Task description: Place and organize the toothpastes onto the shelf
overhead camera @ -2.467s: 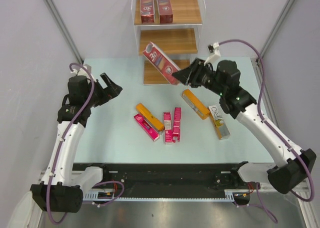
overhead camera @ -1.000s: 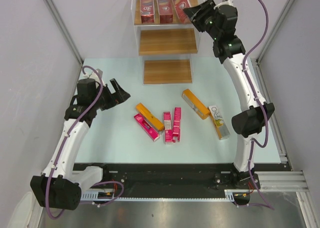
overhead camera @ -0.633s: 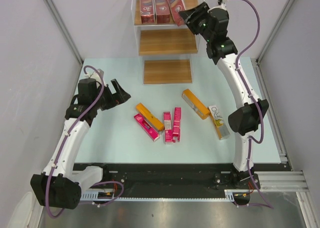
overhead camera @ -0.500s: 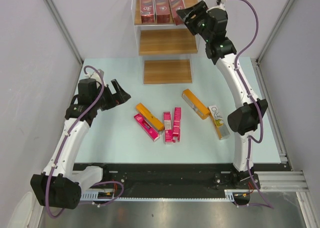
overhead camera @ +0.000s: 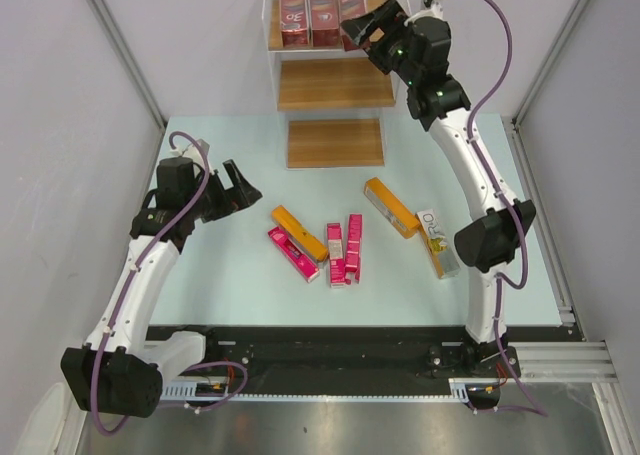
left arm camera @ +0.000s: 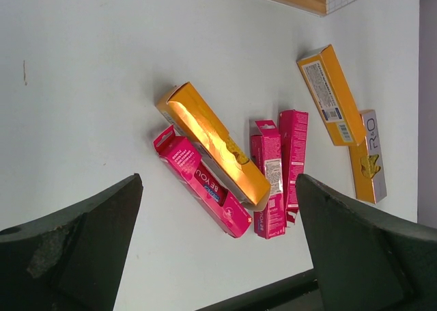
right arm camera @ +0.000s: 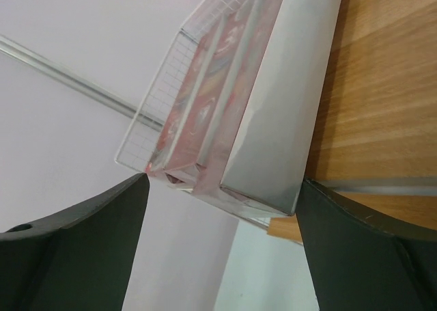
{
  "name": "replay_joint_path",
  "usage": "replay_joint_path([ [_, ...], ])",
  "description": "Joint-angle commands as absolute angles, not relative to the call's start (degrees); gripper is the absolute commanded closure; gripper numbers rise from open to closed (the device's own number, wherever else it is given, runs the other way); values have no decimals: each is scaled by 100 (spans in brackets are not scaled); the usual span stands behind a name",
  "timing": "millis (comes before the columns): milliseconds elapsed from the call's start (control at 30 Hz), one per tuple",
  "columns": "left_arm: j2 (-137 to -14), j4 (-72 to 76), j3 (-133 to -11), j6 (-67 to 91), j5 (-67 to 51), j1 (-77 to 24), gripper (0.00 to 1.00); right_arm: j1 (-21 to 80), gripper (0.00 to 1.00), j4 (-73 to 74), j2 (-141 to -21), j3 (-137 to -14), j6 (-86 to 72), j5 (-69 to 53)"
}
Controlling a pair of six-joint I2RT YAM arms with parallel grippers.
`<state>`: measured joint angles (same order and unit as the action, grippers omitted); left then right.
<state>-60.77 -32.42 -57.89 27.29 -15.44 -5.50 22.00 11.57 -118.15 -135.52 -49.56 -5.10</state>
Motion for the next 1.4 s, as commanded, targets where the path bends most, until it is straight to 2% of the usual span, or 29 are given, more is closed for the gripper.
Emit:
replay_joint_path([
  [0, -6056, -3234, -5845, 2601, -1644, -580, 0, 2267, 9, 1705, -11347, -13439, -4334, -203],
  [200, -6038, -3234, -5818, 2593, -1661, -580, 0, 2531, 0, 2031, -10890, -13106, -3420, 965],
  [367, -6003, -3226, -5783, 2619, -1661, -580, 0, 2637, 1, 1705, -10530, -12657, -3147, 1099],
  [600, -6038, -3208, -5757, 2628, -1644, -580, 0, 2628, 17, 1538, -10485, -12428, -3147, 1038],
  [667, -6038, -3208, -5757, 2628, -1626, -580, 0, 2584, 31, 1468, -10573, -12454, -3190, 950],
  [700, -6038, -3208, -5757, 2628, -1617, -580, 0, 2567, 44, 1442, -10617, -12480, -3217, 810],
  [767, -6047, -3225, -5757, 2637, -1547, -589, 0, 2532, 55, 1371, -10740, -12585, -3261, 721],
  [800, -6038, -3217, -5739, 2628, -1529, -589, 0, 2531, 64, 1345, -10784, -12629, -3261, 669],
  [967, -6064, -3190, -5687, 2628, -1503, -598, 0, 2549, 71, 1485, -11380, -13279, -3234, 633],
  [1133, -6091, -3199, -5687, 2610, -1477, -606, 0, 2523, 71, 1740, -11926, -14141, -3278, 519],
  [1267, -6047, -3217, -5669, 2593, -1450, -606, 0, 2584, 72, 1609, -11743, -13871, -3226, 474],
  [1367, -6003, -3182, -5616, 2584, -1450, -606, 0, 2707, 71, 1231, -11102, -12949, -3085, 623],
])
